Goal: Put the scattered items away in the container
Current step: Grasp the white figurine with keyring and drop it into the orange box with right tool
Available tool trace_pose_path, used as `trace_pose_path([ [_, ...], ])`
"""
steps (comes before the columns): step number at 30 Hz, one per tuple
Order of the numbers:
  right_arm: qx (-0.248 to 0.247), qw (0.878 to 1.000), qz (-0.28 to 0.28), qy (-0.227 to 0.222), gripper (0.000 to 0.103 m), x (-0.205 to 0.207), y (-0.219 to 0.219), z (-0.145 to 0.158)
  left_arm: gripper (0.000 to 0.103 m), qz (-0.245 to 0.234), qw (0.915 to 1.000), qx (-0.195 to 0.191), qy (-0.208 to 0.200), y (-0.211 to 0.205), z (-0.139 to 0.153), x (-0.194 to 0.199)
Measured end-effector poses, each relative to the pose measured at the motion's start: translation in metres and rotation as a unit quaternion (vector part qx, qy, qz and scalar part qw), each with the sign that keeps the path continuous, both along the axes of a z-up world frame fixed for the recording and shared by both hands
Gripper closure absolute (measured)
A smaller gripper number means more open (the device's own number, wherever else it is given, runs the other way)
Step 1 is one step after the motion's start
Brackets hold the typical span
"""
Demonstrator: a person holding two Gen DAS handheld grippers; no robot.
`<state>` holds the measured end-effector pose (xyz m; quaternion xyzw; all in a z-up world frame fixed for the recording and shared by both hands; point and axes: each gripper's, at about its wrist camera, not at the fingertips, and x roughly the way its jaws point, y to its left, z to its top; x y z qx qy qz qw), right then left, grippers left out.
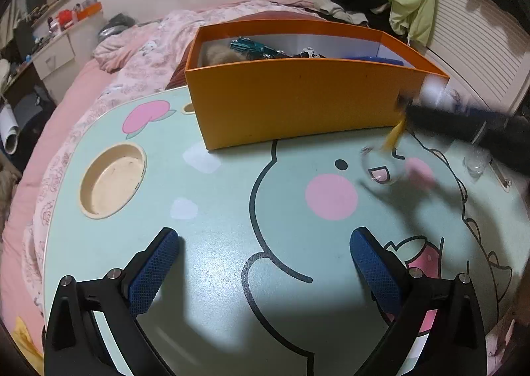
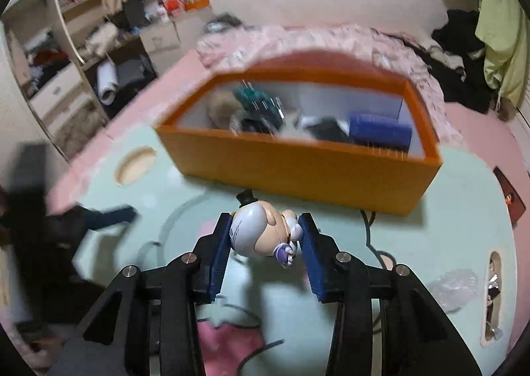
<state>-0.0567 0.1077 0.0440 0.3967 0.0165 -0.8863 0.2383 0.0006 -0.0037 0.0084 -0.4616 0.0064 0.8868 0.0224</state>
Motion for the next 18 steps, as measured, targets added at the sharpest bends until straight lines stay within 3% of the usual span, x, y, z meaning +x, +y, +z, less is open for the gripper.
trace_pose_path([
  [5,-0.036,0.998,-0.028,0.048,0.061,-0.026,0.011,0.049,0.000,-0.001,1.0000,0.000,0.000,0.000,0.000,0.000],
  [9,-0.050,0.997,-0.041,0.046,0.061,-0.063,0.013,0.069,0.000,-0.001,1.0000,0.001,0.000,-0.001,0.000,0.000],
  [12,-0.029,0.998,-0.041,0.040,0.061,-0.082,0.000,0.063,0.000,-0.001,1.0000,0.001,0.000,-0.001,0.000,0.000],
  [16,-0.015,0.997,-0.076,0.007,0.041,-0.101,-0.002,0.042,0.000,-0.001,1.0000,0.002,0.001,-0.002,-0.001,0.001],
  [18,-0.029,0.995,-0.091,-0.001,0.041,-0.101,0.006,0.037,0.000,-0.001,1.0000,0.003,0.001,-0.002,-0.001,0.001],
])
